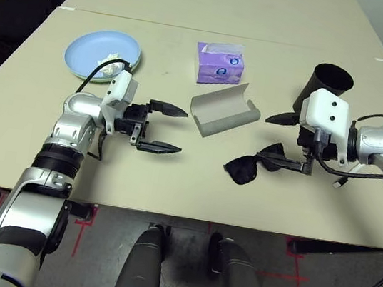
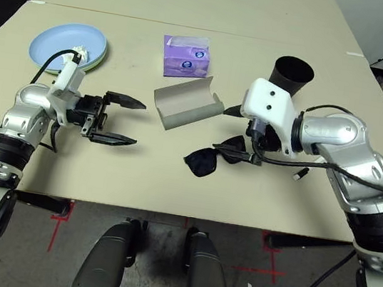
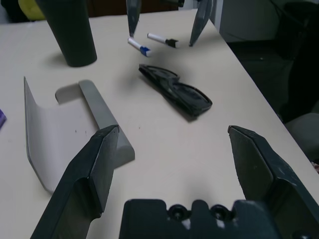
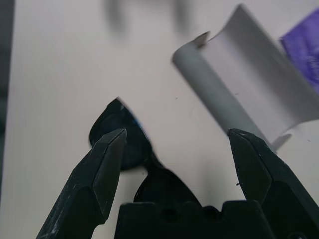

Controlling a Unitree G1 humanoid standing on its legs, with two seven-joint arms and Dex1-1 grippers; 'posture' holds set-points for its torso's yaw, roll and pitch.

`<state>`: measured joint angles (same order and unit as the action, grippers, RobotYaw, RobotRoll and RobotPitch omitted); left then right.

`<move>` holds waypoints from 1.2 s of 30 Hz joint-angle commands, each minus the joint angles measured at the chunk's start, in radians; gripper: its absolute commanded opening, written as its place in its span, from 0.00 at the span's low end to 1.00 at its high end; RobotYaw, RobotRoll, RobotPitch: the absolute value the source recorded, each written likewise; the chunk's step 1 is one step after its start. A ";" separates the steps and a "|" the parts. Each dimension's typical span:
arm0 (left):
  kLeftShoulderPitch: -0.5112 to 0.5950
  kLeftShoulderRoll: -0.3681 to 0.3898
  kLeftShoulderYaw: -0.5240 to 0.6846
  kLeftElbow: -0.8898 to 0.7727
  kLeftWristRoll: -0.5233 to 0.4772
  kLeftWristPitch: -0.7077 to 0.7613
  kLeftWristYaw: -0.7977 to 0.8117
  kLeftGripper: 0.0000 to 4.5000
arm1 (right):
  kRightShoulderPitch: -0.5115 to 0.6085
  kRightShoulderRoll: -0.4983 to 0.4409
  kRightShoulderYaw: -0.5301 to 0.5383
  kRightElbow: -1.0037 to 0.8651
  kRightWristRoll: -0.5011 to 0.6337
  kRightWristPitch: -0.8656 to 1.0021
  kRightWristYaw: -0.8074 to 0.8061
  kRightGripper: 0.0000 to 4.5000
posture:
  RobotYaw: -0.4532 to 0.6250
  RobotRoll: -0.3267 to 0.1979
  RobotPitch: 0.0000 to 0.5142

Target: Organize and tidy the items on the table.

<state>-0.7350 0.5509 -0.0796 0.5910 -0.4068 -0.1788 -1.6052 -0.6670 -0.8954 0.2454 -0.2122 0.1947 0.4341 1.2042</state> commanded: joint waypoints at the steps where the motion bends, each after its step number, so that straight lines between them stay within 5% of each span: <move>1: 0.004 -0.015 -0.001 -0.014 -0.023 -0.015 -0.009 0.99 | -0.013 -0.029 0.054 -0.024 -0.071 -0.047 0.040 1.00 | 0.51 0.62 0.46; 36: 0.054 -0.045 0.000 -0.080 -0.022 0.021 -0.009 0.99 | -0.149 0.010 0.243 0.022 -0.468 -0.258 0.222 1.00 | 0.53 0.62 0.44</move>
<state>-0.6973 0.5117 -0.0765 0.5265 -0.4390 -0.1628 -1.6053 -0.8017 -0.8869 0.4709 -0.1934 -0.2522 0.1851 1.4052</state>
